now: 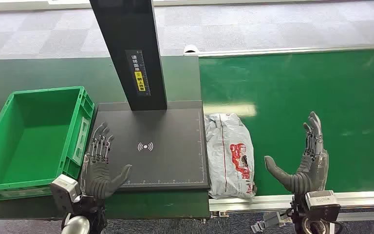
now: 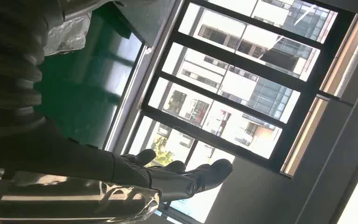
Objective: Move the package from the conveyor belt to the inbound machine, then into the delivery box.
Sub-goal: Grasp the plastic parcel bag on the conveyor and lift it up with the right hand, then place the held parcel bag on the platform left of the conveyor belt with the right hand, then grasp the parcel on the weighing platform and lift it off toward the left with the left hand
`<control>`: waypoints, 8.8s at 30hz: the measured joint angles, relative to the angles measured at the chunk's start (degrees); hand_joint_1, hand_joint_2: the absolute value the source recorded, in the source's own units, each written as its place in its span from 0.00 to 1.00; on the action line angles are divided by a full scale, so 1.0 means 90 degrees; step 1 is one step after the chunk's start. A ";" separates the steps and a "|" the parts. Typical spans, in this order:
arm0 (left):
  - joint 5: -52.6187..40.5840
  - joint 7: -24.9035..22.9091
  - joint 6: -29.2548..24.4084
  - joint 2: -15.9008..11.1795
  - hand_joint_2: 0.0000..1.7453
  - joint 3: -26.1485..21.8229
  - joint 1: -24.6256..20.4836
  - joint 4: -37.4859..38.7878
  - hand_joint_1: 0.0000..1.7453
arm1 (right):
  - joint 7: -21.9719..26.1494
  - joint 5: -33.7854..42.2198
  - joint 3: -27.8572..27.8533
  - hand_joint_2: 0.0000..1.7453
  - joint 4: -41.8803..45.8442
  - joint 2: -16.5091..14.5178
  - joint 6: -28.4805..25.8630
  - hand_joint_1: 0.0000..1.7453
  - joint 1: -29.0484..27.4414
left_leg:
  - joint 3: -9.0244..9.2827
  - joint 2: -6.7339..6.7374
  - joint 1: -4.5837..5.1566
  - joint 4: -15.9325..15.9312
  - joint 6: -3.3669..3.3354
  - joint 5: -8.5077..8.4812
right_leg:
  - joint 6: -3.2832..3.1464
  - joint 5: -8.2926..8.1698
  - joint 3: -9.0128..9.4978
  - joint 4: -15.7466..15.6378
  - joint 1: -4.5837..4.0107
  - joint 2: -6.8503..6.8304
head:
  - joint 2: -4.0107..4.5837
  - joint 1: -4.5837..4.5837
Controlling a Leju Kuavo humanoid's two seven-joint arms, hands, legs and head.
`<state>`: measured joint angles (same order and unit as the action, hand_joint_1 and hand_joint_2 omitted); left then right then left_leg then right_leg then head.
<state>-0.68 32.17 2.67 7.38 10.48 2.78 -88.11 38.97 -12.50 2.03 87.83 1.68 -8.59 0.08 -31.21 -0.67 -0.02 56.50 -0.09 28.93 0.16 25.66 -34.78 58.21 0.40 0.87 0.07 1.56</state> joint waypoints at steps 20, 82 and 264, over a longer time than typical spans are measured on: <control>0.0365 0.0007 -0.0100 -0.0143 1.00 0.0386 -0.0720 0.0415 0.00 | -0.0116 0.0220 -0.0041 1.00 0.0439 0.0085 -0.0008 0.00 -0.0604 | 0.0004 0.0000 0.0000 0.0000 0.0000 -0.0001 | 0.0000 -0.0001 0.0002 0.0000 0.0000 0.0001 | 0.0000 0.0001; 0.0115 -0.0260 0.0367 0.0055 1.00 0.0084 -0.0368 0.0027 0.00 | -0.3807 -0.4454 0.2000 1.00 -0.6175 0.0081 0.1898 1.00 0.2777 | 0.0154 0.0079 -0.0003 -0.0004 0.0003 0.0023 | -0.0013 -0.0006 0.0138 -0.0005 -0.0005 0.0072 | 0.0000 -0.0001; -0.6190 -0.2497 -0.1577 -0.0164 1.00 0.0949 -0.1791 0.2896 1.00 | -0.0612 -0.1130 0.0015 1.00 -0.1344 -0.0977 -0.0544 0.00 0.1409 | 0.0061 0.0006 -0.0004 0.0000 0.0006 0.0005 | -0.0005 -0.0001 0.0057 0.0001 -0.0005 0.0017 | 0.0000 0.0000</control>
<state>-56.39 9.70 -11.52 5.90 19.02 -13.34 -62.04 33.46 -22.68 2.17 75.74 -7.11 -13.49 12.76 -30.66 -0.62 -0.06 56.51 -0.04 28.97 0.12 25.65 -34.26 58.22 0.35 1.02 0.07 1.56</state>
